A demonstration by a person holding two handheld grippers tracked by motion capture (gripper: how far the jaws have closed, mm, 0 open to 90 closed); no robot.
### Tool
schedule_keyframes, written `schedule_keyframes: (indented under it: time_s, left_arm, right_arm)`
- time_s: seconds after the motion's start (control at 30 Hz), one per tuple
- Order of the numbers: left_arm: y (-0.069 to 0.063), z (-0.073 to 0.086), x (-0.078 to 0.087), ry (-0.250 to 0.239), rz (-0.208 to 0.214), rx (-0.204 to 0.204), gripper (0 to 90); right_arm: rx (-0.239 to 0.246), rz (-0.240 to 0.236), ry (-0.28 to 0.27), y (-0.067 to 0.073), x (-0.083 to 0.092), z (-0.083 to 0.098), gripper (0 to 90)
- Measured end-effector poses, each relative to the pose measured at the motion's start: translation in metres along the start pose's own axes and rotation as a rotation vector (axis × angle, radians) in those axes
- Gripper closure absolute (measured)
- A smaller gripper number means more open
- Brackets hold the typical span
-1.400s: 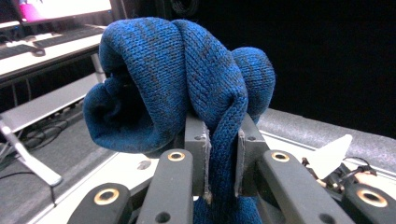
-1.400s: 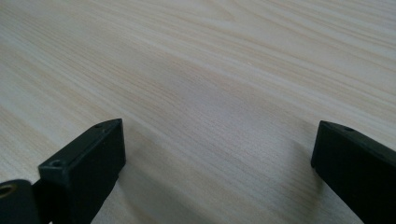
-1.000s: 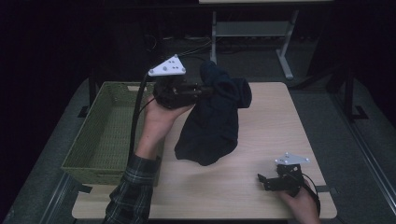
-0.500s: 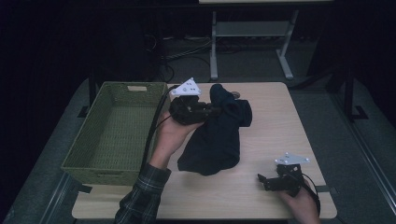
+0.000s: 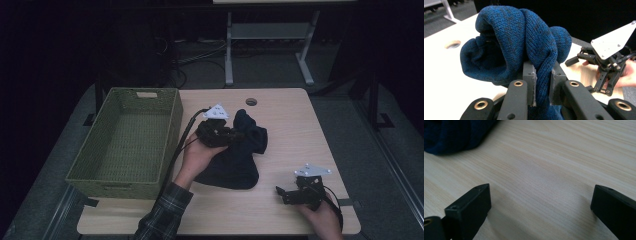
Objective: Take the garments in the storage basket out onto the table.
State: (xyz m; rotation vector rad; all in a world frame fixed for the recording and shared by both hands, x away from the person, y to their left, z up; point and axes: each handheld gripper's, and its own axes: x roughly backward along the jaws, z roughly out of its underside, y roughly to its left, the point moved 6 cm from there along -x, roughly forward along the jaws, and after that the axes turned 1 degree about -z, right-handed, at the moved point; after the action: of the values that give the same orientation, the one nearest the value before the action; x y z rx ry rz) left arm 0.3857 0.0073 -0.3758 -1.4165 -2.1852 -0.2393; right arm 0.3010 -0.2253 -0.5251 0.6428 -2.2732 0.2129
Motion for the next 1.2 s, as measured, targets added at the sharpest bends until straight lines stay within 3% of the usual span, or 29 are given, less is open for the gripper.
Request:
schedule_keyframes:
  time_s: [0.33,0.67,0.97,1.2]
  left_arm:
    - [0.005,0.024,-0.028,0.030,0.028,0.057,78.5]
    - [0.013,0.044,-0.044,0.069,0.015,0.098,78.3]
    - [0.020,0.051,-0.048,0.083,-0.007,0.116,76.8]
    - [0.021,0.047,-0.040,0.081,-0.030,0.099,65.7]
  right_arm:
    - [-0.001,0.001,0.001,0.000,0.000,0.000,2.6]
    - [0.000,0.002,0.002,0.000,0.000,0.000,2.6]
    - [0.000,0.002,0.002,0.000,0.000,0.000,2.6]
    - [0.000,0.002,0.002,0.000,0.000,0.000,2.6]
